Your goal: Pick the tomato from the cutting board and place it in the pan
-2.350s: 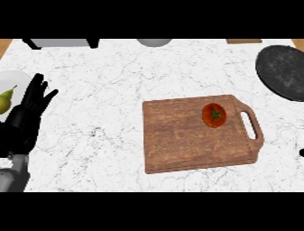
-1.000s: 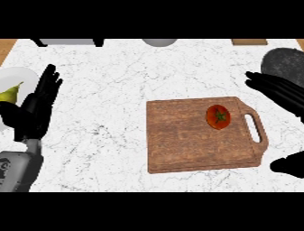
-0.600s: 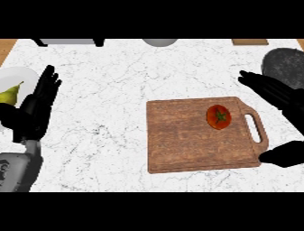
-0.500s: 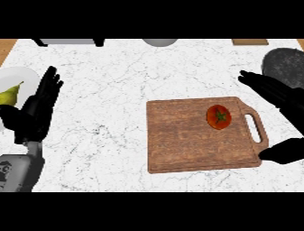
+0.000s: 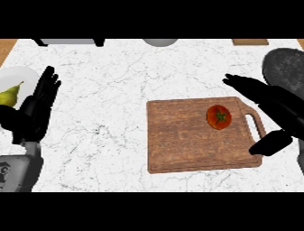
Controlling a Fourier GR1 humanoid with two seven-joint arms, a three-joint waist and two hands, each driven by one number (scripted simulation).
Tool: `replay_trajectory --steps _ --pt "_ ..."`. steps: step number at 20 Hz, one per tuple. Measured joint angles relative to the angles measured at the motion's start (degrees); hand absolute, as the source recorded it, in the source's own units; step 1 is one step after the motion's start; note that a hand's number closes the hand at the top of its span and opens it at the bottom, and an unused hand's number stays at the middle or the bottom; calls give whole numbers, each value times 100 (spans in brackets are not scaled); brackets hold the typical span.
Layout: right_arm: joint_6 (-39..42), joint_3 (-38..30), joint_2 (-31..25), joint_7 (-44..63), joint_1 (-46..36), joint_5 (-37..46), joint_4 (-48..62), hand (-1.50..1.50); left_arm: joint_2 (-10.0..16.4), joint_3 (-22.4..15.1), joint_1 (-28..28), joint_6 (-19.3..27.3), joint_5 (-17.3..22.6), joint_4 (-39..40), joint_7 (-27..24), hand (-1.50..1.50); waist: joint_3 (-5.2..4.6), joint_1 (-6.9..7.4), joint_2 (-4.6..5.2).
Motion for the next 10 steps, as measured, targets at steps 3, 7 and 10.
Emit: replay_trajectory --steps 3,7,10 --pt "10 81 66 -212 -8 268 184 -150 99 169 -55 -177 73 -24 78 0 1 -1 1" --pt "14 135 228 -316 64 634 270 -150 27 223 -22 -194 -32 -119 138 0 0 -7 -2" --pt "-89 210 303 -455 2 978 572 -150 -87 201 -46 -158 -152 -48 94 0 -1 -6 -1"
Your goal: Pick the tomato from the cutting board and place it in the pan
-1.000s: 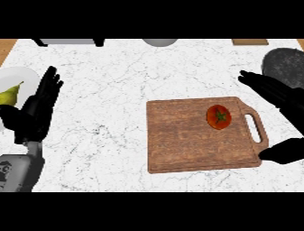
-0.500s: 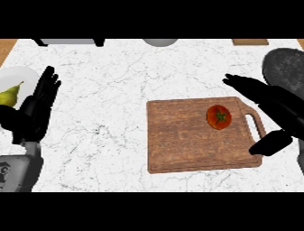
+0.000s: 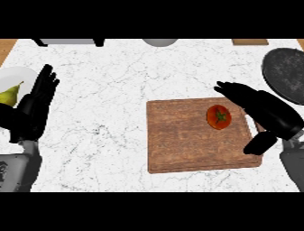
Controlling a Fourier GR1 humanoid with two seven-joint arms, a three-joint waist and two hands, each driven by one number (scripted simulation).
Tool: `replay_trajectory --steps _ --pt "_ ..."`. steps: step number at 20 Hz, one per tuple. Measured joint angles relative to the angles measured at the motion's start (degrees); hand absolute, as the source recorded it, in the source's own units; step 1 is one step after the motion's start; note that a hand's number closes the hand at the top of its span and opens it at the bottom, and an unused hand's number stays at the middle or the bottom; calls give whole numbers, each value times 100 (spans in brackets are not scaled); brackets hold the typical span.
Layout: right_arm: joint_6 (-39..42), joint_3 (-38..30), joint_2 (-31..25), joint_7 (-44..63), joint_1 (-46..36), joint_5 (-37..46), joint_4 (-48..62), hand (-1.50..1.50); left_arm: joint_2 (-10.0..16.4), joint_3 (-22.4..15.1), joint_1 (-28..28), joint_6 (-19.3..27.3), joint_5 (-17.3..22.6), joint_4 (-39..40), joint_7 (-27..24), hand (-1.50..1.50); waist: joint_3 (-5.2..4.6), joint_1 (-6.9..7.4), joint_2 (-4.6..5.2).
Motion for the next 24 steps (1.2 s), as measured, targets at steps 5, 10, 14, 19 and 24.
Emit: replay_trajectory --steps 5,10,14,19,24 --pt "53 150 16 251 -159 568 137 -150 -56 37 62 -42 -37 3 -42 0 0 1 0" --pt "156 292 269 452 -408 1031 417 -150 -170 39 18 -33 -140 45 -85 0 1 6 1" --pt "114 259 462 396 -567 1297 843 -150 -183 82 88 -115 -152 -97 -2 0 1 12 1" --pt "-69 281 674 229 -579 1659 1202 -150 -277 120 -77 -90 -253 -34 88 0 1 2 0" --pt "-30 306 802 263 -563 1982 1297 -150 -275 202 -24 -177 -283 -32 42 0 0 1 -1"
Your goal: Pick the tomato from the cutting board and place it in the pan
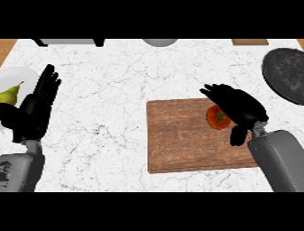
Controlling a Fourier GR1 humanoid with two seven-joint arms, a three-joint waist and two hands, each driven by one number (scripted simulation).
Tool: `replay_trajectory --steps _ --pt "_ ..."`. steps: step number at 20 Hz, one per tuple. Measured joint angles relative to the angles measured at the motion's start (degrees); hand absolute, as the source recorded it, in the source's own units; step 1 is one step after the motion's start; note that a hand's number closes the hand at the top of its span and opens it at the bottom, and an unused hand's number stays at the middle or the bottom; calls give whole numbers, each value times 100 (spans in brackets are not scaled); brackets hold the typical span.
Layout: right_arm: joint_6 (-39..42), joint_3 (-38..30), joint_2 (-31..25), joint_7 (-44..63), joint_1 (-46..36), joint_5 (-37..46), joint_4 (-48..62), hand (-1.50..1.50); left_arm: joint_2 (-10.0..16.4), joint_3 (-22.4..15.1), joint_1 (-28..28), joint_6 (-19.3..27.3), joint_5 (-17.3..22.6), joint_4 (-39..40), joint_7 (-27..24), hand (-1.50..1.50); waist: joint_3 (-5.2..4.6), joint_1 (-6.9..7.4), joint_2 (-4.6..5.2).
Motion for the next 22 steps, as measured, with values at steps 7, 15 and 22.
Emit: replay_trajectory --steps 7,15,22 --pt "-101 -73 246 -166 -276 294 797 150 -32 87 -14 -74 -22 51 -49 0 0 10 3" --pt "-466 115 184 -970 -220 581 1078 150 -79 121 -35 -106 -83 130 -90 0 -14 0 -11" --pt "-543 -78 390 -911 -174 752 1047 150 -131 121 75 -98 -155 -100 27 0 -11 -12 -13"
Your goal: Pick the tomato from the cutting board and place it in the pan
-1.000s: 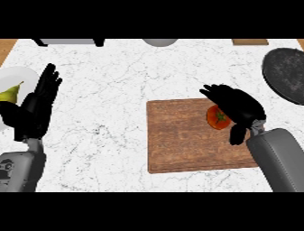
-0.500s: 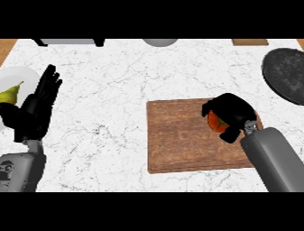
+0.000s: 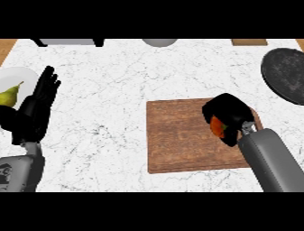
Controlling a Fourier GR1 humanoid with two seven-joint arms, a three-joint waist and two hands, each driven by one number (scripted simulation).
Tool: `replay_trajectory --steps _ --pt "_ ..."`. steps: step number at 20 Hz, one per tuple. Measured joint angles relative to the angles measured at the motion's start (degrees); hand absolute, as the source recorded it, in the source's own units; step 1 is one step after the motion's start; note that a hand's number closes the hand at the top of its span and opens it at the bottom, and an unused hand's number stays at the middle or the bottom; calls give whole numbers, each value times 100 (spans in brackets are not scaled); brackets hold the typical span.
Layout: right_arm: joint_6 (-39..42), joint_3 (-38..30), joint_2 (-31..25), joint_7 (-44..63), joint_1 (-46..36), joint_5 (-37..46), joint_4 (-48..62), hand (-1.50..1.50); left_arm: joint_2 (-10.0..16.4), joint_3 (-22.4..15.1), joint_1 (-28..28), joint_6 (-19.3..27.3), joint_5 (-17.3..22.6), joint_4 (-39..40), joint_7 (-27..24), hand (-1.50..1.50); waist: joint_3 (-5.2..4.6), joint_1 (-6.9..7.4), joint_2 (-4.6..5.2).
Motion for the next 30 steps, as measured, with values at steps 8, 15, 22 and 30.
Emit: replay_trajectory --steps 8,15,22,30 --pt "248 -445 766 1734 771 -71 -1002 150 53 95 58 -63 60 25 -53 0 -17 -89 -37" --pt "-486 -581 1065 2301 1164 -14 -2650 150 57 119 96 -86 66 39 -89 0 5 -98 -25" --pt "-566 -1435 997 2574 831 -519 -3477 150 77 125 35 -152 94 22 -21 0 10 -38 0" --pt "-916 -3134 571 2180 8 -1939 -2557 150 78 133 -107 -151 92 26 75 0 14 15 24"
